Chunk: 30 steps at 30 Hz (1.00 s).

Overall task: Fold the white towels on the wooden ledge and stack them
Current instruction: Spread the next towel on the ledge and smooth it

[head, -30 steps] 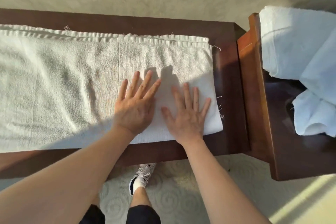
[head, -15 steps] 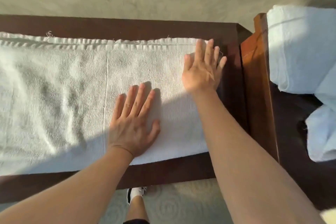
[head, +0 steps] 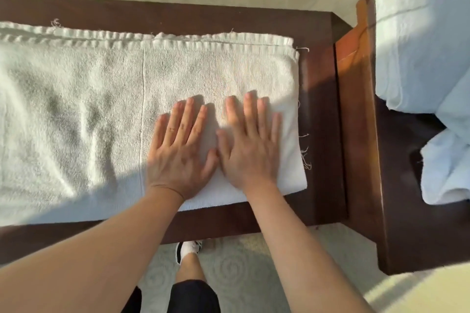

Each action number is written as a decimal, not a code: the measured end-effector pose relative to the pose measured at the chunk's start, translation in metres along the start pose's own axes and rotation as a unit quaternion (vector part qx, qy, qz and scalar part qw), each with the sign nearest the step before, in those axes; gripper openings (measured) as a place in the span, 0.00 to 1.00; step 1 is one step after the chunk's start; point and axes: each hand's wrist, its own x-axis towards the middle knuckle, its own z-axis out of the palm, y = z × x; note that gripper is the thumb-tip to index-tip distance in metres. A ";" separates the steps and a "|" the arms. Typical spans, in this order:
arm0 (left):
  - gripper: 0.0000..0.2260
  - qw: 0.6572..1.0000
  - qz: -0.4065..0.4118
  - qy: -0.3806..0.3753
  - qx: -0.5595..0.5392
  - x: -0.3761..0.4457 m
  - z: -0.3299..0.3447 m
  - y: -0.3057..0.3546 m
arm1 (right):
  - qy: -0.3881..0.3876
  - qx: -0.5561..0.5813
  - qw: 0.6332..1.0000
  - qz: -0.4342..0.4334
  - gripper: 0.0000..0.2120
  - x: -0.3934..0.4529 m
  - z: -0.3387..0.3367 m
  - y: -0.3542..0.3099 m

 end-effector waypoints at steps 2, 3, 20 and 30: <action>0.36 1.000 0.001 0.007 -0.002 0.000 0.000 0.000 | -0.015 -0.029 0.998 -0.045 0.30 -0.001 0.002 0.028; 0.35 1.000 -0.001 0.006 -0.001 0.000 0.000 0.000 | -0.015 -0.030 0.999 -0.012 0.30 0.006 0.000 0.045; 0.36 0.998 0.026 -0.006 -0.049 -0.001 -0.002 0.002 | -0.001 -0.029 1.000 -0.006 0.32 -0.051 0.010 0.040; 0.26 0.986 0.035 0.050 -0.158 -0.020 -0.037 -0.115 | 0.046 0.088 0.994 0.047 0.27 -0.033 0.010 -0.122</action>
